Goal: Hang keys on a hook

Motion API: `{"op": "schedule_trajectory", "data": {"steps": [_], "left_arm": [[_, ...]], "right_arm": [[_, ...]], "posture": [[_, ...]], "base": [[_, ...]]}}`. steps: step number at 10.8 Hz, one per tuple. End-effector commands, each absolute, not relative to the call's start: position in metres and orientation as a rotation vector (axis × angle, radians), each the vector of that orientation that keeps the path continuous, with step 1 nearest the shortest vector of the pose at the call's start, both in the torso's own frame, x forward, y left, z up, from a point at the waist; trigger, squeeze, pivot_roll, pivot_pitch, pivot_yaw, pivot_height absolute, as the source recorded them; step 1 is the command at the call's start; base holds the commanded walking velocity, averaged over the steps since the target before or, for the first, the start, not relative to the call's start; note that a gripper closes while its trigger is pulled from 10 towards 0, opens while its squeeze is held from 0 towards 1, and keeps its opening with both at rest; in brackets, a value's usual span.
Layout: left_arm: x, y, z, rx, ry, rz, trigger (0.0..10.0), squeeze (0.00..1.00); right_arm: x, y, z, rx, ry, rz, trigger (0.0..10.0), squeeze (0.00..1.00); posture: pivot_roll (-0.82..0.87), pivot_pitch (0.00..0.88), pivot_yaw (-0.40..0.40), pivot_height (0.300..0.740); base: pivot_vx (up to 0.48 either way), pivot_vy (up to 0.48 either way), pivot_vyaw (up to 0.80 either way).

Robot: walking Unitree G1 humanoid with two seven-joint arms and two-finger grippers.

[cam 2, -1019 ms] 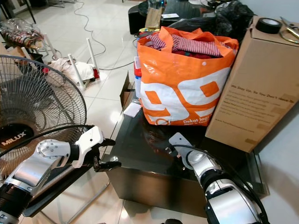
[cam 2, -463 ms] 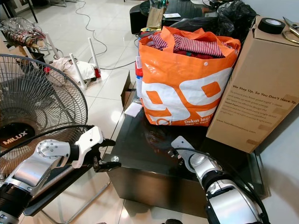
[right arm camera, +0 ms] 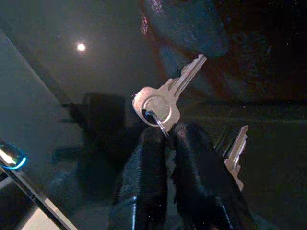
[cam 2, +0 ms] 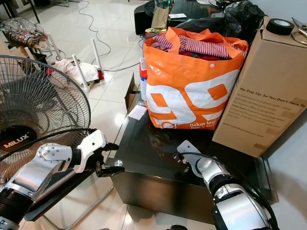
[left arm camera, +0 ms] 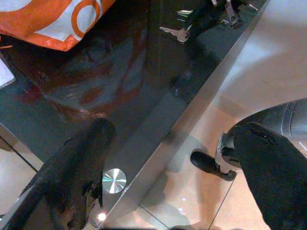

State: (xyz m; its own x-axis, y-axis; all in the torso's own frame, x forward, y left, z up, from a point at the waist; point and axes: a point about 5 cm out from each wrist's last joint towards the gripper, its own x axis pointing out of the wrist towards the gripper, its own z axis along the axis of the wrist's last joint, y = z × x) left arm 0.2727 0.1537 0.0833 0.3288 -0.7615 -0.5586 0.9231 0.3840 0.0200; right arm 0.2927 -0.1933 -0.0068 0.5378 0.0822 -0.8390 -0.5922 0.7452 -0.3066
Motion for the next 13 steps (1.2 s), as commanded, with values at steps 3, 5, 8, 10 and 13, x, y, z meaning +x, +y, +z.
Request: {"op": "schedule_trajectory", "data": {"steps": [3,5,8,10,13], "left_arm": [[0.277,0.159,0.088,0.367,0.509,-1.118,10.0,0.16],[0.278,0.159,0.089,0.37,0.507,-1.119,10.0,0.16],[0.287,0.158,0.103,0.31,0.396,-1.029,10.0,0.16],[0.294,0.155,0.117,0.253,0.297,-0.844,10.0,0.12],[0.294,0.153,0.133,0.223,0.147,-0.598,10.0,0.0]], "right_arm": [[0.293,-0.198,-0.005,-0.631,0.935,0.442,0.0,0.0],[0.294,-0.198,-0.004,-0.619,0.925,0.445,0.0,0.0],[0.305,-0.199,0.011,-0.443,0.806,0.379,0.0,0.0],[0.305,-0.196,0.034,-0.229,0.645,0.308,0.0,0.0],[0.28,-0.193,0.081,-0.092,0.325,0.204,0.0,0.0]], "posture": [[-0.12,0.0,0.05,0.74],[-0.12,0.0,0.058,0.74],[-0.11,0.0,0.058,0.74],[-0.1,0.0,0.055,0.74],[-0.1,0.0,0.074,0.74]], "base": [[0.0,0.0,0.0],[0.0,0.0,0.0],[0.0,0.0,0.0],[0.0,0.0,0.0],[0.0,0.0,0.0]]}}
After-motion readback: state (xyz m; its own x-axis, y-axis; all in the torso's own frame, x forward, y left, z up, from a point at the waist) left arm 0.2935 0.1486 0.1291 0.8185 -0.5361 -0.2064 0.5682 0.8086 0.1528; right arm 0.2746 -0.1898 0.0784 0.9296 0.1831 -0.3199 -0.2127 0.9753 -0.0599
